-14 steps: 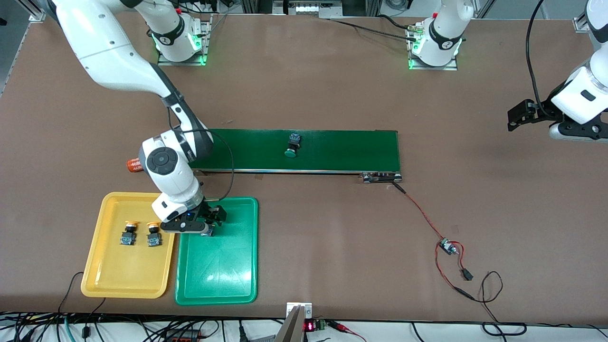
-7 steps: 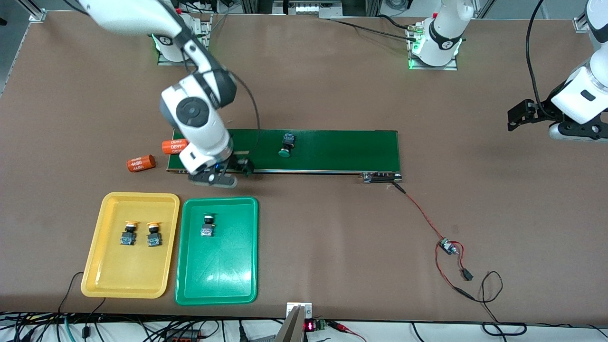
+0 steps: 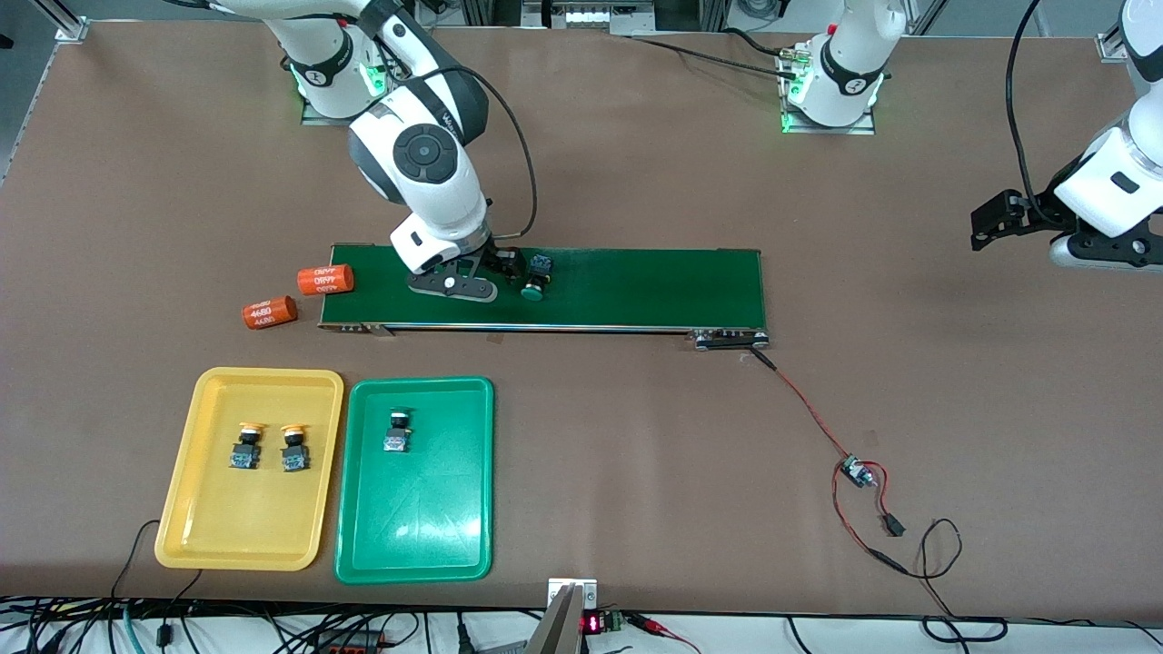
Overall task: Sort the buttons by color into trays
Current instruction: 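Return the right gripper to the belt and grasp another green-cap button, then carry the button to the green tray and release it with the right gripper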
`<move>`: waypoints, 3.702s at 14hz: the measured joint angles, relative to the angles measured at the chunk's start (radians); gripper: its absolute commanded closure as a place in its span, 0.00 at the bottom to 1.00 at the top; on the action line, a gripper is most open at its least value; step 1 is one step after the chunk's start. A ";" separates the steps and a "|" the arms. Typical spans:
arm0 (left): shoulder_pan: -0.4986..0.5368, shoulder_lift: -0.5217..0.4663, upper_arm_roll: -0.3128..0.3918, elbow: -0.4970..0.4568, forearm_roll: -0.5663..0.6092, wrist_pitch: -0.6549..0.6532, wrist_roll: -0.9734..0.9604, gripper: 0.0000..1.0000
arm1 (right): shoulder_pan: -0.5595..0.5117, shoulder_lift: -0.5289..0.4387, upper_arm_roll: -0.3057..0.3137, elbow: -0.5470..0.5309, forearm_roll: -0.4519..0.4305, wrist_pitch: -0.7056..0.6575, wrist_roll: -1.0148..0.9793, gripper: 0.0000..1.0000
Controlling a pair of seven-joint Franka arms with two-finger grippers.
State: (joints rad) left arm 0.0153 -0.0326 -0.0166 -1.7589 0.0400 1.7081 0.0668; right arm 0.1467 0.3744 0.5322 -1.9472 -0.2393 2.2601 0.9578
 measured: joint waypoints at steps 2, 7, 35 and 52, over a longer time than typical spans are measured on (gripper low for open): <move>0.000 0.000 0.000 0.000 0.000 0.000 0.000 0.00 | 0.007 0.004 0.003 -0.015 0.000 0.021 0.034 0.00; 0.000 0.000 0.000 0.000 0.000 0.000 0.000 0.00 | 0.018 0.030 0.004 -0.017 0.001 0.065 0.134 0.00; 0.000 0.000 0.001 0.000 0.000 0.000 0.000 0.00 | -0.007 0.063 -0.050 0.129 0.011 0.000 -0.049 0.95; 0.000 0.001 0.001 0.000 0.000 0.000 0.000 0.00 | 0.005 0.443 -0.274 0.431 -0.055 0.327 -0.429 0.01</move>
State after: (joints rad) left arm 0.0153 -0.0319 -0.0153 -1.7586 0.0400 1.7080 0.0668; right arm 0.1520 0.8179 0.2578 -1.5160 -0.2946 2.5875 0.5285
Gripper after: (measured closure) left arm 0.000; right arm 0.432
